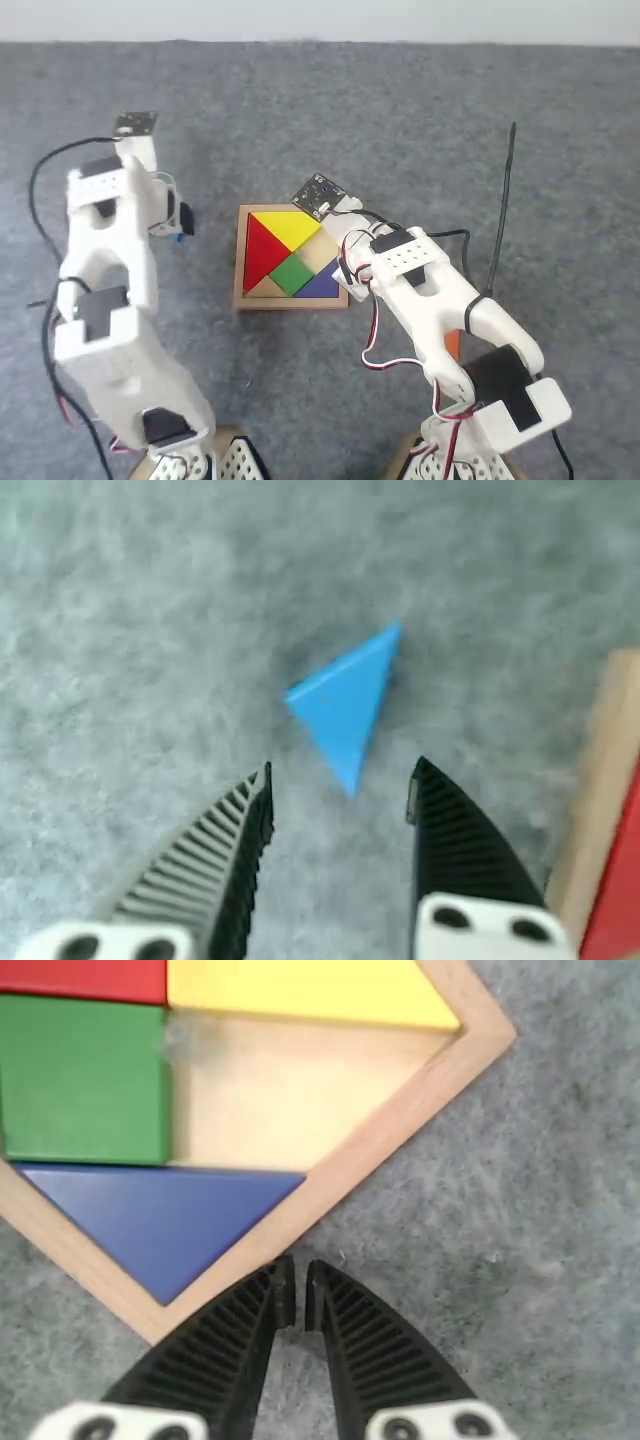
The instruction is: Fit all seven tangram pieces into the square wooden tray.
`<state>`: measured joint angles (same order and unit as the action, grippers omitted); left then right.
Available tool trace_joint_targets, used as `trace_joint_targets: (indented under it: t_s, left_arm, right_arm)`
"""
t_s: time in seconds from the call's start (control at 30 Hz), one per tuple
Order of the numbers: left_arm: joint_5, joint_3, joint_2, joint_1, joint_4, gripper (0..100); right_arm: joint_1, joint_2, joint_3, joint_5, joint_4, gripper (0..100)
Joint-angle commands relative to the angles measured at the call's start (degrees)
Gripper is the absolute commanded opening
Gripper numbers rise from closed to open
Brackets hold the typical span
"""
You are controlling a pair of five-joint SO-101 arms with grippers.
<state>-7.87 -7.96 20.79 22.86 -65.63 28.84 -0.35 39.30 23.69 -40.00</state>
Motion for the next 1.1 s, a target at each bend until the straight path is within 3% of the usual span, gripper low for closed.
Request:
trace_joint_targets:
  t_s: [0.0,0.1,0.4,1.07]
  left_arm:
    - [2.20,-1.98,-5.45,-1.32,8.44,21]
    - [2.20,3.56,0.18,-1.85,7.30,21]
    - [1.23,24.75,15.38,-2.20,-5.98,21]
    - [-2.81,25.98,16.79,-1.93,-12.31,21]
  right_arm:
    - [-0.66,-0.04,-3.25,0.62,0.31,3.0]
    - [-0.66,-0.04,-3.25,0.62,0.31,3.0]
    - [-0.66,-0.04,-3.16,0.62,0.31,3.0]
    - [-0.66,-0.04,-3.16,0.62,0.31,3.0]
